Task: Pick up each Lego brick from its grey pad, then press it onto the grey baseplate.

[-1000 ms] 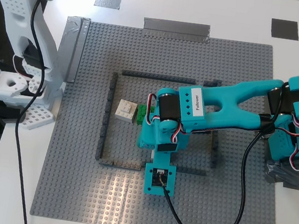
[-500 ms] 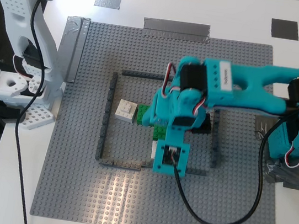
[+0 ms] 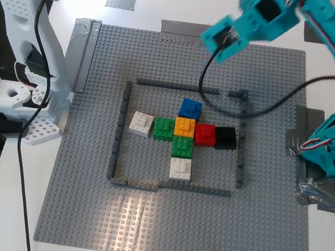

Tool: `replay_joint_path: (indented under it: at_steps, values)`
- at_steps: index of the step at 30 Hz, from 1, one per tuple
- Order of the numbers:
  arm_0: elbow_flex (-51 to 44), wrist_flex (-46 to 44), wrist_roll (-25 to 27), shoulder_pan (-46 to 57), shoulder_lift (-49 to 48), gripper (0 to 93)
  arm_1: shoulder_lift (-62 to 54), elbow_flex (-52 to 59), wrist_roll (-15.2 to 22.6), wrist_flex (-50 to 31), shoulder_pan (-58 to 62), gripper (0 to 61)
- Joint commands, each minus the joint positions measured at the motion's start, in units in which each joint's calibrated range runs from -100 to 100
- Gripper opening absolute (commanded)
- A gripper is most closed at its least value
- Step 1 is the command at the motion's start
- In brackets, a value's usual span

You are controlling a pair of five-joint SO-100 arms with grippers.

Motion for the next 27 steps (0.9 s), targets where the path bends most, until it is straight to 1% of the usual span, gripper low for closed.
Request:
replay_joint_path:
  at_steps: [1, 4, 7, 12, 15, 19, 25, 27]
  values:
    - [-1.4, -0.3, -1.2, 12.7, -2.6, 0.0, -3.1, -4.2, 0.2, 0.4, -0.9, 0.2]
    - [-1.1, -0.2, -4.1, 20.6, -2.6, 0.0, -3.2, -4.2, 0.5, 0.3, -0.9, 0.2]
    - [0.6, 0.2, -5.8, 28.4, -3.1, 0.0, -3.0, -4.3, 0.7, -0.1, -0.9, 0.2]
    - [6.6, 0.3, -5.6, 38.5, -3.3, 0.0, -2.2, -4.4, 0.8, -0.1, -0.9, 0.2]
    - [12.4, -0.2, -5.6, 42.6, -3.1, 0.0, -2.1, -4.5, 0.9, 0.0, -0.8, 0.2]
    - [17.1, -0.4, -5.6, 45.2, -2.6, 0.0, -2.1, -4.9, 0.9, 0.7, -0.7, 0.2]
    - [17.6, -0.4, -5.5, 45.1, -2.6, 0.0, -2.5, -4.8, 1.1, 1.4, -0.7, 0.2]
    - [17.7, -0.4, -4.3, 45.1, -2.6, 0.0, -2.6, -4.9, 1.1, 1.5, -0.7, 0.2]
